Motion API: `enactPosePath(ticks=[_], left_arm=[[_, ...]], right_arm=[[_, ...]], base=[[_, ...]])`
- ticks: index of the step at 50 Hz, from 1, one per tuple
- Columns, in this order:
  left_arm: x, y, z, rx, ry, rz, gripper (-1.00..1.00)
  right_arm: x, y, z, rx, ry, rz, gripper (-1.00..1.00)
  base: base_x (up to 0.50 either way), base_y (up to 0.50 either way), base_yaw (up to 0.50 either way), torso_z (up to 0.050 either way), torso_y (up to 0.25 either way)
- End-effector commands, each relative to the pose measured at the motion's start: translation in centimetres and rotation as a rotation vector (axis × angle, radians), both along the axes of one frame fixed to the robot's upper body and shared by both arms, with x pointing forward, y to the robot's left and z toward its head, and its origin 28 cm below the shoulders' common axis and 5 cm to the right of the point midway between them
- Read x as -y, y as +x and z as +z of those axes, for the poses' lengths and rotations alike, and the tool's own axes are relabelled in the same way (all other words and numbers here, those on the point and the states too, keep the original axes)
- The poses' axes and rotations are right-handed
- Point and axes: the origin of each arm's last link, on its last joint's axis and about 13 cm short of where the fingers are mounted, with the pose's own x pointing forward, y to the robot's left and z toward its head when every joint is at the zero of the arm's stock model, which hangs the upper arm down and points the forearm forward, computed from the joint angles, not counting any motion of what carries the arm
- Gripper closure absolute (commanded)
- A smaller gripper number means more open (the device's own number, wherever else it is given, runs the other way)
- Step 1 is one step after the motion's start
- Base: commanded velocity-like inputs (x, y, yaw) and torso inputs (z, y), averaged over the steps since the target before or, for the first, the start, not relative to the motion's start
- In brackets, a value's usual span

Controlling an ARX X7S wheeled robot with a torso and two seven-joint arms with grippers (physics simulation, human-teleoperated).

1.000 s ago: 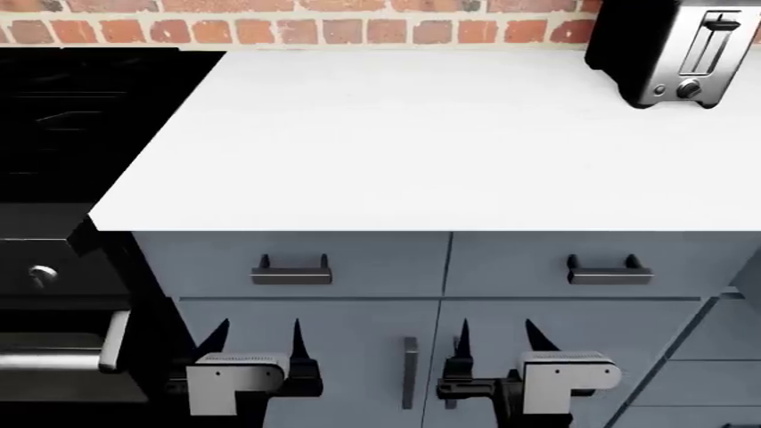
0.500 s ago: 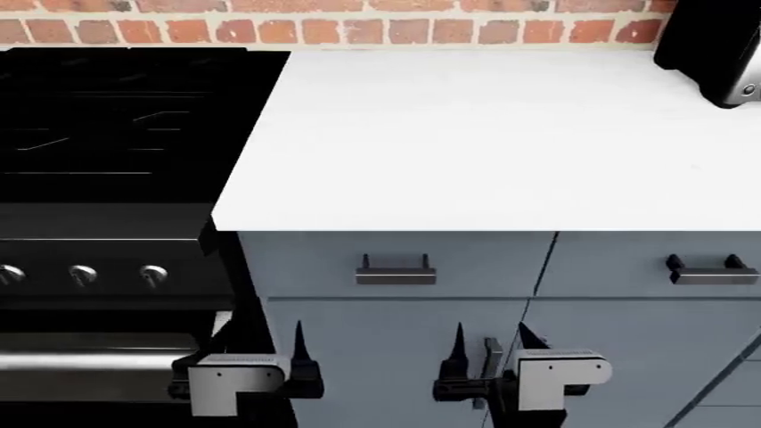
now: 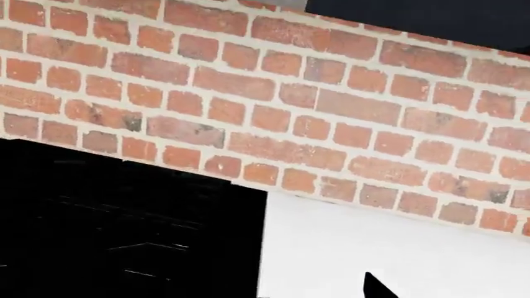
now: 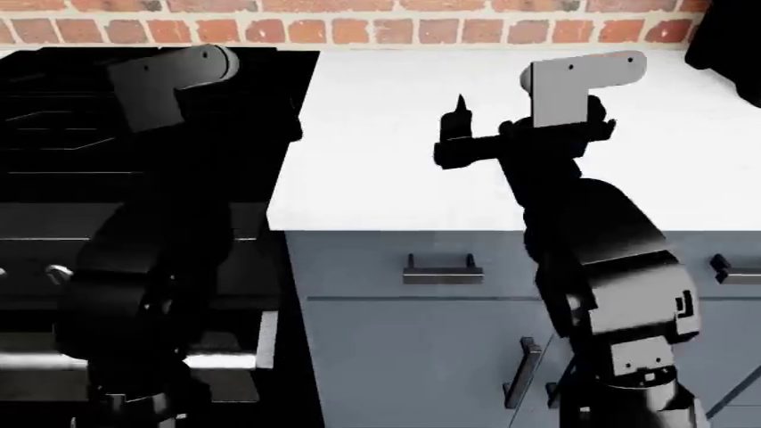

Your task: Pick and place the shaker into the drawer. Then close the cabinet.

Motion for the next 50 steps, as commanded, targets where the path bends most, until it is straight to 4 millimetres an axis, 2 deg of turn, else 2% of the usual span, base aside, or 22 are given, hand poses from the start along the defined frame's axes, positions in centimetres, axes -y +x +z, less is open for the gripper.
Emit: enactPosePath(ticks=[1,4,7,9,16,20,34,47,50], left_arm=[[1.4,-5.7,30.8,0.409,0.001,-0.087,-1.0],[1.3,-5.7,33.6,0.43,0.016,-0.079,-1.0],[1.1,-5.5,35.3,0.425,0.018,-0.084,-1.0],[1.1,-5.3,35.7,0.392,0.044,-0.088,-1.0],[1.2,-4.4,35.1,0.358,0.083,-0.075,-1.0],[1.6,-4.0,33.7,0.337,0.128,-0.093,-1.0],[2.2,-4.9,32.2,0.312,0.198,-0.144,-1.0],[2.3,-5.0,31.5,0.31,0.162,-0.157,-1.0],[2.3,-5.0,31.4,0.306,0.144,-0.156,-1.0]], right_arm=[[0.0,-6.4,33.5,0.442,-0.128,-0.018,-1.0],[-0.2,-6.8,36.3,0.437,-0.13,-0.003,-1.0],[-0.3,-7.4,36.5,0.432,-0.11,0.009,-1.0],[-0.2,-7.5,36.5,0.416,-0.131,0.007,-1.0],[-0.2,-7.0,36.1,0.381,-0.144,0.006,-1.0],[-0.2,-6.5,35.9,0.362,-0.142,0.01,-1.0],[-0.2,-6.3,35.5,0.321,-0.136,0.026,-1.0],[0.1,-6.1,35.0,0.306,-0.134,0.023,-1.0],[0.2,-6.0,34.6,0.3,-0.136,0.019,-1.0]], base=[[0.0,0.0,0.0,0.0,0.0],[0.0,0.0,0.0,0.0,0.0],[0.0,0.0,0.0,0.0,0.0],[0.0,0.0,0.0,0.0,0.0],[0.0,0.0,0.0,0.006,0.012],[0.0,0.0,0.0,0.05,0.075],[0.0,0.0,0.0,0.05,0.065],[0.0,0.0,0.0,0.05,0.061],[0.48,-0.02,0.0,0.0,0.0]])
